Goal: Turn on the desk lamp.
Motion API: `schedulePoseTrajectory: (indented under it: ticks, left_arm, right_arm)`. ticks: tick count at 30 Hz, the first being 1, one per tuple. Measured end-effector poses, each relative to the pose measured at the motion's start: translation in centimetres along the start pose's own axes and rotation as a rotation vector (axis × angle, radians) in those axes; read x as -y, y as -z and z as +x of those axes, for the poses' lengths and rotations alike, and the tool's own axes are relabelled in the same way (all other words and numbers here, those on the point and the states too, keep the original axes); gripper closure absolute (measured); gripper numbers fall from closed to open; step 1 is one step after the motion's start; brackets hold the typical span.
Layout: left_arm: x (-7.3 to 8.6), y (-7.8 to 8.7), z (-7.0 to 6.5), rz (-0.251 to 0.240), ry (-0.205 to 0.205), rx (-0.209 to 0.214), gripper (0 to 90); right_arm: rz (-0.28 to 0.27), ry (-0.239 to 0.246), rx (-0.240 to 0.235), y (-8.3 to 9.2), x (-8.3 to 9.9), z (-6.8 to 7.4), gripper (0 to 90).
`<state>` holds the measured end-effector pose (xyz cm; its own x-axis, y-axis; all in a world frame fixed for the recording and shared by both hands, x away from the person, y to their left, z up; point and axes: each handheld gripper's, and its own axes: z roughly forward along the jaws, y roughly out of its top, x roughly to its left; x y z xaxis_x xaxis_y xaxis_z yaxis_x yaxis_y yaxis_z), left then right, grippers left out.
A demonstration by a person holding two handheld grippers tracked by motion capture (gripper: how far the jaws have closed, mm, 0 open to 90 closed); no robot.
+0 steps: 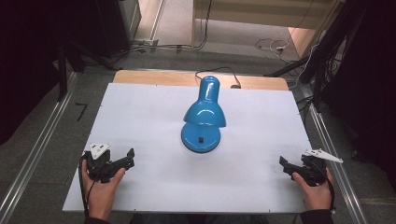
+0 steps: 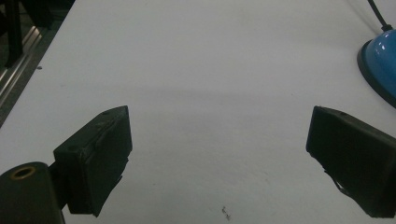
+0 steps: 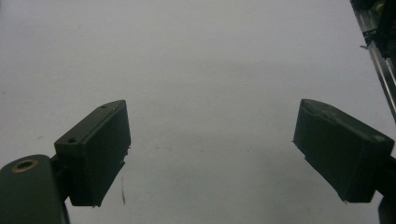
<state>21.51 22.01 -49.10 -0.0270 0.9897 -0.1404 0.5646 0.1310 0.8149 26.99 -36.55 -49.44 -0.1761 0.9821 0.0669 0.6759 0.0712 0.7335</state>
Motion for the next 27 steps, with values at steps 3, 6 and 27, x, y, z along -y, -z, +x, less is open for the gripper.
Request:
schedulePoseTrajectory:
  ticks: [3,6,27]
  left_arm:
    - [0.1,-0.1,-0.2,0.002,-0.007,0.003,7.7]
    - [0.1,-0.1,-0.2,-0.001,-0.015,-0.007,7.7]
    - [0.2,-0.3,0.1,-0.009,-0.004,-0.029,12.0]
  right_arm:
    - [-0.006,0.001,-0.004,0.1,0.0,0.2,10.0]
    - [-0.001,0.007,-0.011,-0.1,-0.1,0.5,10.1]
    - [-0.014,0.067,-0.07,-0.4,-1.1,3.1,10.9]
